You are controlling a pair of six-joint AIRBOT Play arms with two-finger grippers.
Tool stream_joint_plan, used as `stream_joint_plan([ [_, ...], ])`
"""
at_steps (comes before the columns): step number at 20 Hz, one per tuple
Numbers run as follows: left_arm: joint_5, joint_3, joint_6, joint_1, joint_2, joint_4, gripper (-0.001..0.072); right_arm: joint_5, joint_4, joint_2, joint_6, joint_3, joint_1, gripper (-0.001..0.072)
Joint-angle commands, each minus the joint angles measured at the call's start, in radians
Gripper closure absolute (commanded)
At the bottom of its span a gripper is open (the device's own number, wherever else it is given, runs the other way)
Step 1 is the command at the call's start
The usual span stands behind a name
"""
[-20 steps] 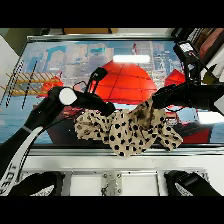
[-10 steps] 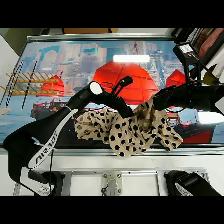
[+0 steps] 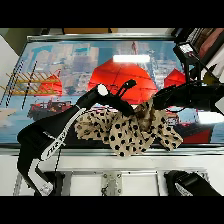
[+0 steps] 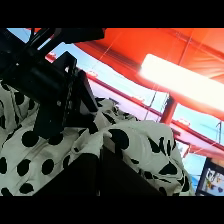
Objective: Fold the clothes and pants, and hang the long-sleeved shirts on hangers.
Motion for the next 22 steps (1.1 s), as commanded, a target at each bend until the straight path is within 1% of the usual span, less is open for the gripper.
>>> stream_joint_plan([
  [1,-0.004,0.003,-0.103,0.012,0.002,0.009,0.0696,-0.005,-0.028,0.000,0.000,0.000,-0.001,0.0700],
  [4,-0.008,0.020,-0.222,0.092,0.116,0.105,0.0698,-0.005,-0.135,0.002,0.000,0.029,-0.022,0.0701],
  [5,-0.025,0.058,-0.267,0.129,0.179,0.162,0.0698,-0.005,-0.151,-0.002,-0.002,0.065,-0.042,0.0701],
  [6,-0.047,0.108,-0.295,0.161,0.243,0.200,0.0697,-0.004,-0.154,-0.007,-0.021,0.110,-0.061,0.0702],
  [8,-0.089,0.235,-0.348,0.208,0.371,0.209,0.0697,-0.004,-0.154,-0.025,-0.053,0.234,-0.085,0.0701],
  [11,-0.109,0.409,-0.450,0.204,0.542,0.211,0.0697,-0.005,-0.153,-0.040,-0.053,0.435,-0.083,0.0701],
  [14,-0.099,0.524,-0.458,0.143,0.667,0.211,0.0697,-0.008,-0.138,-0.019,-0.053,0.596,-0.082,0.0701],
  [15,-0.076,0.539,-0.459,0.115,0.706,0.211,0.0697,-0.018,-0.126,-0.005,-0.052,0.629,-0.082,0.0701],
  [19,0.110,0.423,-0.473,0.005,0.866,0.220,0.0696,-0.137,-0.081,0.085,-0.048,0.660,-0.082,0.0702],
  [20,0.150,0.385,-0.473,-0.010,0.898,0.220,0.0696,-0.156,-0.081,0.102,-0.048,0.660,-0.082,0.0702],
  [22,0.232,0.314,-0.473,-0.012,0.949,0.221,0.0697,-0.160,-0.082,0.120,-0.013,0.660,-0.082,0.0702],
])
